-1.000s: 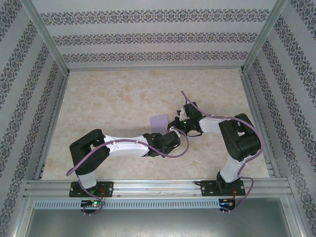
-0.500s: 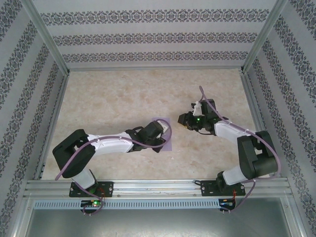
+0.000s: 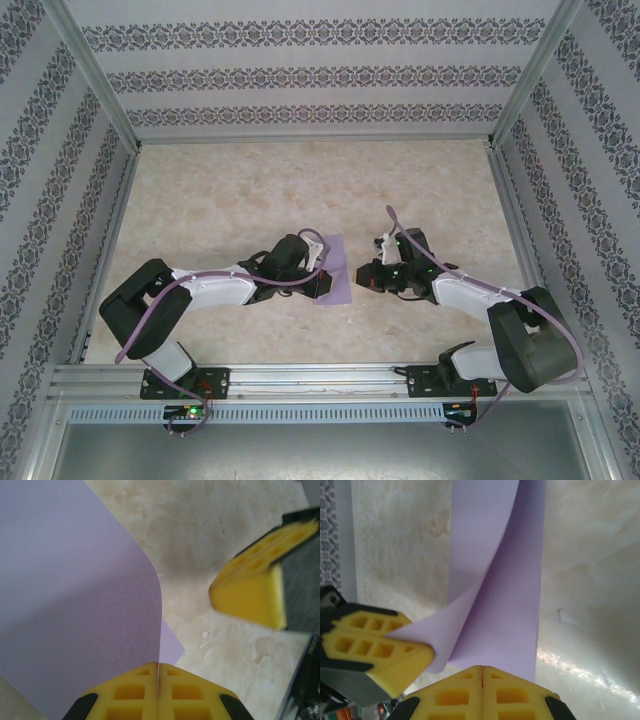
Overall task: Fold a paper plane with a square sheet of paper (fold left side to right side)
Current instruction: Fold the triangle a second time at the center of the table.
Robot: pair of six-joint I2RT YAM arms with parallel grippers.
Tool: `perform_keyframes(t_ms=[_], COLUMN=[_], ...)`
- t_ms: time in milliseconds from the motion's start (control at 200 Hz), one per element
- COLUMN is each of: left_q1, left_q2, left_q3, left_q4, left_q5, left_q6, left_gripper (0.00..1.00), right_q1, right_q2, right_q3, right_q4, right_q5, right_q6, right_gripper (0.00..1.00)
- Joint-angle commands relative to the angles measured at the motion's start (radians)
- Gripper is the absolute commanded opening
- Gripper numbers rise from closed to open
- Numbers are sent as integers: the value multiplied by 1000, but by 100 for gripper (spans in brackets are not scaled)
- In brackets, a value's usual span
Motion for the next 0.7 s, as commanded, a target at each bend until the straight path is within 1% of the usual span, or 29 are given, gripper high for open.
perform_keyframes(t_ms=[0,255,455,695], left_q1=[20,29,34,40], left_q2=[-4,12,26,36], left_q3=[-25,-31,-33,-30], left_q4=[77,85,87,75], left_q5=[39,48,46,42], left_q6=[-50,-59,-66,-67], left_gripper=[0,0,0,0], right_q1=[28,100,133,140], right_q2=[5,64,112,167], right_q3=[-33,-45,-21,-18], right_q4=[74,161,155,141], right_q5=[29,57,83,114], right_q6=[14,52,54,55], right_gripper=[0,0,0,0])
